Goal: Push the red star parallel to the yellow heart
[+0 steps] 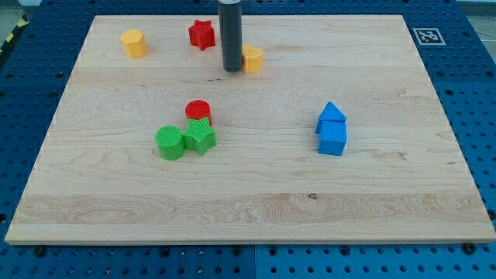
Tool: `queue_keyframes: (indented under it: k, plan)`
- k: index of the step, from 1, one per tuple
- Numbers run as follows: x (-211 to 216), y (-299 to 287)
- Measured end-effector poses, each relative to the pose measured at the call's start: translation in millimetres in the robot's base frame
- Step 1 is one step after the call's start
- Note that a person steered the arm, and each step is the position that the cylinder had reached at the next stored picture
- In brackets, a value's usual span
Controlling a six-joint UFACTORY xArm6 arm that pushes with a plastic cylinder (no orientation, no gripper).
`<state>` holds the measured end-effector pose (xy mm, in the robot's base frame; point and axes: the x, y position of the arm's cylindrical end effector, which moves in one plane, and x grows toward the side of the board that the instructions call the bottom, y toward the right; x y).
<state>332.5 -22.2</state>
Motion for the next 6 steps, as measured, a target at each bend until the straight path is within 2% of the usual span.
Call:
queue_keyframes:
  k: [1,2,3,6]
  plan:
    - [0.0,18.3]
    - [-3.0,0.3]
    - [-20.5,5.7]
    - [-31.8,57.5]
